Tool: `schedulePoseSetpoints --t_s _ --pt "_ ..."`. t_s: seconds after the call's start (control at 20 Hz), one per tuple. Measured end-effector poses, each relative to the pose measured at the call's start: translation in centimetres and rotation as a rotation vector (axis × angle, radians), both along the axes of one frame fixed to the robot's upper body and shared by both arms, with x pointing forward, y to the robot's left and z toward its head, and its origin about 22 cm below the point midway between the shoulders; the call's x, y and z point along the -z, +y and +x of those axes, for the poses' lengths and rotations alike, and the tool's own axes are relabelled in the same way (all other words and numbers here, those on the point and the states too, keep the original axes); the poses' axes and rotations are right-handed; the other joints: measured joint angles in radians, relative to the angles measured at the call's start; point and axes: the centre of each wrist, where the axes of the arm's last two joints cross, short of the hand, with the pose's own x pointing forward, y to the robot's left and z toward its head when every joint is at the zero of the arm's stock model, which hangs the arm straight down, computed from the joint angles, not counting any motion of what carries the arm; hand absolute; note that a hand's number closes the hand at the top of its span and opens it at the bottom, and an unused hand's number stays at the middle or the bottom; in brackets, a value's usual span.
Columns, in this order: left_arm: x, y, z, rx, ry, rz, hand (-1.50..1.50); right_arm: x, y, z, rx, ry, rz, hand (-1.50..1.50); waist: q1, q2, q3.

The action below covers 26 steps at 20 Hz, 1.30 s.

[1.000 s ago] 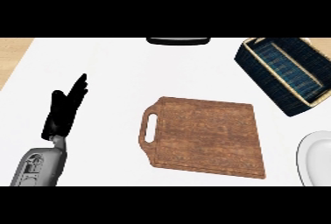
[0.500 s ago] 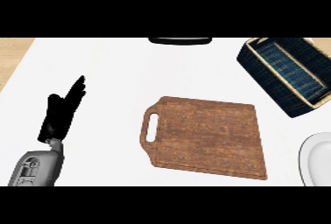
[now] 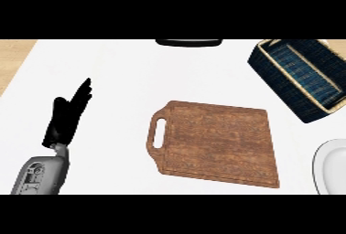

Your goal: Pick the squash from the cutting board and place it in the basket

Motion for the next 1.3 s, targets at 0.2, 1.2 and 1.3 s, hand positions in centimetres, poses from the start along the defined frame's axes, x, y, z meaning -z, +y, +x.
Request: schedulePoseSetpoints --t_s 0.2,1.2,1.3 --pt "0.3 0.2 0.4 0.001 0.003 -0.002 0.0 2.4 -1.2 1.4 -0.022 0.019 -0.001 1.5 0.0 0.0 0.0" --pt "0.2 0.1 0.7 0.007 -0.001 -0.006 0.0 11.3 -5.6 3.5 -0.005 0.037 0.355 -1.5 0.006 0.003 0.001" --pt "0.0 0.3 0.8 0.008 0.003 -0.005 0.0 11.2 -6.3 3.2 0.014 -0.024 0.411 -1.5 0.007 0.003 0.001"
